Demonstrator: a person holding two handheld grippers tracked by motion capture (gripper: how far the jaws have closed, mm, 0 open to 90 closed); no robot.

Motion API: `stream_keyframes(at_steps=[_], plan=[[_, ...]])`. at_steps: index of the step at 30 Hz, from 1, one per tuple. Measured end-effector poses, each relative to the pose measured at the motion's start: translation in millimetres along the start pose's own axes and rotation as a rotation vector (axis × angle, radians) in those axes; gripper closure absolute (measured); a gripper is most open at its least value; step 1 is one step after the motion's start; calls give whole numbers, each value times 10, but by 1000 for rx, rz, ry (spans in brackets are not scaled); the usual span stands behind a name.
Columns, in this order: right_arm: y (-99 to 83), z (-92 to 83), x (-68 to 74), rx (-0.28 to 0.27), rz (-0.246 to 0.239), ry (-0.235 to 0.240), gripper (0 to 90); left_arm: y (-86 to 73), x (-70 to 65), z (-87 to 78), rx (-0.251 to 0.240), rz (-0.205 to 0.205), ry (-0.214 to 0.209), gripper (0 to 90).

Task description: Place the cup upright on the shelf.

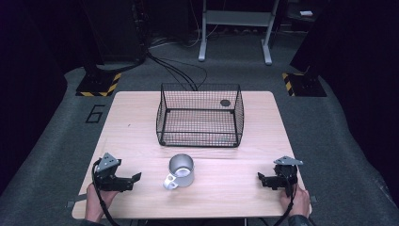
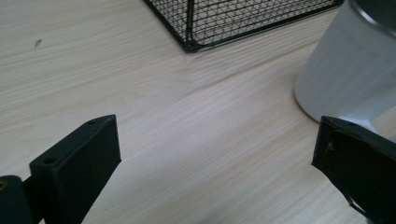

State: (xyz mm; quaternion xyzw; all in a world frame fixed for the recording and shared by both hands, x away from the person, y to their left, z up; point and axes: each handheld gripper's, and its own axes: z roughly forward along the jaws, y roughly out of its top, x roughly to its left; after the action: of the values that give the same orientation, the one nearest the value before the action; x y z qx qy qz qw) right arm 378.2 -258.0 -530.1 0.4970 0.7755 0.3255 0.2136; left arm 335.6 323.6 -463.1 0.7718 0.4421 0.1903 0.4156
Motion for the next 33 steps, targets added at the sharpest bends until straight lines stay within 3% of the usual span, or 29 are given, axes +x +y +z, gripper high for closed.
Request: stream_keyframes(at_steps=[9,13,20,27,33], plan=[[0,1,0,0,0,0,0,166,-170,-59,-25,34,-45,2],[0,2,0,-1,1,-1,0,297,-328,-90,-39,82,-73,2],[1,2,0,-1,1,-1,0,432,-546,-41,-63,123,-121,0],[0,2,-1,-1,0,-1,0,555,-807,167,-36,168,-198,0],[0,2,0,-1,1,-1,0,608,-956,351,-10,166,-211,0]])
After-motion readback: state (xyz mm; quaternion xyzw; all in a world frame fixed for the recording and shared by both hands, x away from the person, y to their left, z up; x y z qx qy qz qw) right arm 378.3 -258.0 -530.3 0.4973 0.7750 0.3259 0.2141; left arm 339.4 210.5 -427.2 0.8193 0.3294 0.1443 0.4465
